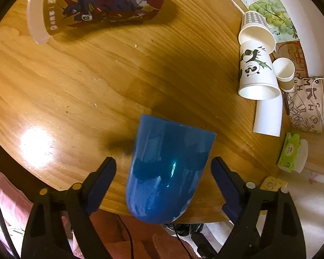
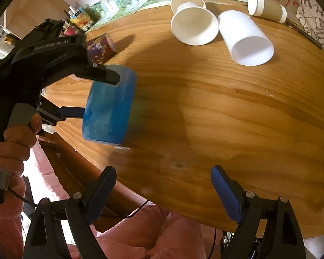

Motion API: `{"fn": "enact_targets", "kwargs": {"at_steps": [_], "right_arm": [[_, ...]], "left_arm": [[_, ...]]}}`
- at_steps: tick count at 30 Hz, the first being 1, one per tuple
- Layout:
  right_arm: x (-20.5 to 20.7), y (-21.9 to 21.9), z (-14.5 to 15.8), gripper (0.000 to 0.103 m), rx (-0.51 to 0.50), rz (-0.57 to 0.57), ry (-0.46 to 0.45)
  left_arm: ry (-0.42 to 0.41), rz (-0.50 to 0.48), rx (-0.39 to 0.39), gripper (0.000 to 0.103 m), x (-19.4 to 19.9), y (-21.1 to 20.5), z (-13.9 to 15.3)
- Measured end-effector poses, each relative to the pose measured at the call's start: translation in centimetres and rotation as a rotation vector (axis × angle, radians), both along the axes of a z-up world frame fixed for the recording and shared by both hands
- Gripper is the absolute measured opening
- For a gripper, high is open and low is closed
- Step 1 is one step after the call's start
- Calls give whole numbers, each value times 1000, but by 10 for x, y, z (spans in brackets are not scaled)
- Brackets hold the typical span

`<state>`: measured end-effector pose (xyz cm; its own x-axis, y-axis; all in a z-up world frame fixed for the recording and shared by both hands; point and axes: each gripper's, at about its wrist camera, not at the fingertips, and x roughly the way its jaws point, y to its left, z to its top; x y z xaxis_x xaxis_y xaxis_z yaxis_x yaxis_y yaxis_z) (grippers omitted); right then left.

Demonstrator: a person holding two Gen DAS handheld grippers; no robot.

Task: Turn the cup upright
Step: 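Rotate the blue cup with the left gripper until its opening faces up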

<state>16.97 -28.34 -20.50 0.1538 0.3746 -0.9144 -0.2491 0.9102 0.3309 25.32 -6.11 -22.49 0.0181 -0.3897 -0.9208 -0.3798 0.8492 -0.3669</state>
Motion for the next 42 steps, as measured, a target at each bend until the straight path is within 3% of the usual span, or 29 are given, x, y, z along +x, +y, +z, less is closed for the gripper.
{"fn": "enact_targets", "kwargs": {"at_steps": [5, 7, 21, 32, 42], "right_arm": [[4, -4, -1, 90, 7, -1, 14], [8, -4, 0, 90, 9, 4, 15], [14, 0, 1, 90, 28, 16, 13], [12, -2, 6, 90, 36, -1, 2], [6, -2, 14, 90, 36, 0, -18]], "left_arm": [[-2, -12, 7, 89, 3, -7, -3], [-2, -22, 2, 79, 5, -10, -3], [-25, -77, 44, 79, 14, -23, 2], [-155, -119, 62, 78, 7, -28, 21], [-329, -174, 108, 77, 1, -30, 46]]}}
